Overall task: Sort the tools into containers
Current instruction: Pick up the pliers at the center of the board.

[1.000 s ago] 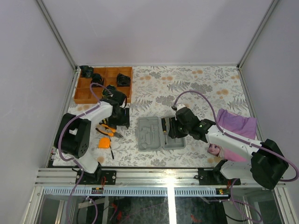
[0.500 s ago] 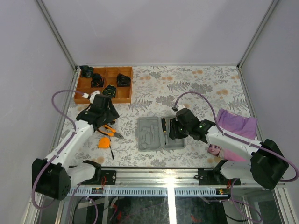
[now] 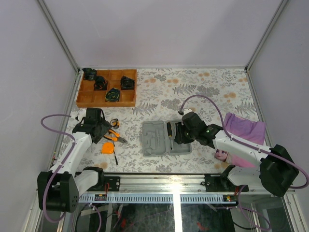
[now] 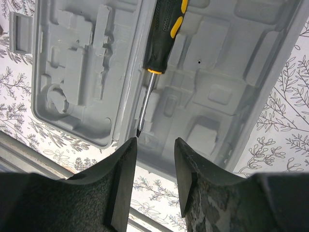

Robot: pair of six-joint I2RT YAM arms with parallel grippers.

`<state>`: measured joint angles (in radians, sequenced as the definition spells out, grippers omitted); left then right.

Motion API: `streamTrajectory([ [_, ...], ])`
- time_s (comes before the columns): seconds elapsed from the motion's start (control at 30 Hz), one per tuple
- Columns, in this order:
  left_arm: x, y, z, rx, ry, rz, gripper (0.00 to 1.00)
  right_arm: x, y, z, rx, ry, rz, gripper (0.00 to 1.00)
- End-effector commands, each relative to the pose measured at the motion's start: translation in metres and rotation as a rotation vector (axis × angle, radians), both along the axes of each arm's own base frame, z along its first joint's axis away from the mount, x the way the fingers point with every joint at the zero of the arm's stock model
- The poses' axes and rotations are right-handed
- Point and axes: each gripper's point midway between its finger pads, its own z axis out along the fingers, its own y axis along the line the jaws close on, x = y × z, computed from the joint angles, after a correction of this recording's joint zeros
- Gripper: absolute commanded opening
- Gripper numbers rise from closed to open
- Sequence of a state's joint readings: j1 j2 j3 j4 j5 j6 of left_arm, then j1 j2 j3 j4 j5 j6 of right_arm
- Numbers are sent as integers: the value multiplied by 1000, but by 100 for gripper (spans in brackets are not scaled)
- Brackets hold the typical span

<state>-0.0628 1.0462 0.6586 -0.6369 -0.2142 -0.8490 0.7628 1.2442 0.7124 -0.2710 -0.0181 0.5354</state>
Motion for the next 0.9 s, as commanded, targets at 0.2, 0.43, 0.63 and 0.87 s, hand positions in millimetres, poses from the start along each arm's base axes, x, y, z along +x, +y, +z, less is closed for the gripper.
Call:
streamTrajectory([
  [0.2, 4, 5, -22, -20, 11, 33, 64, 7, 0, 11, 28, -40, -25, 44],
  [0.43, 5, 10, -32, -12, 20, 40, 57, 6, -2, 12, 29, -45, -32, 44],
  [0.63, 13, 13, -37, -3, 17, 36, 49, 6, -6, 14, 23, -58, -43, 44],
  [0.87, 16, 16, -43, 17, 24, 32, 34, 6, -7, 13, 18, -57, -46, 44],
])
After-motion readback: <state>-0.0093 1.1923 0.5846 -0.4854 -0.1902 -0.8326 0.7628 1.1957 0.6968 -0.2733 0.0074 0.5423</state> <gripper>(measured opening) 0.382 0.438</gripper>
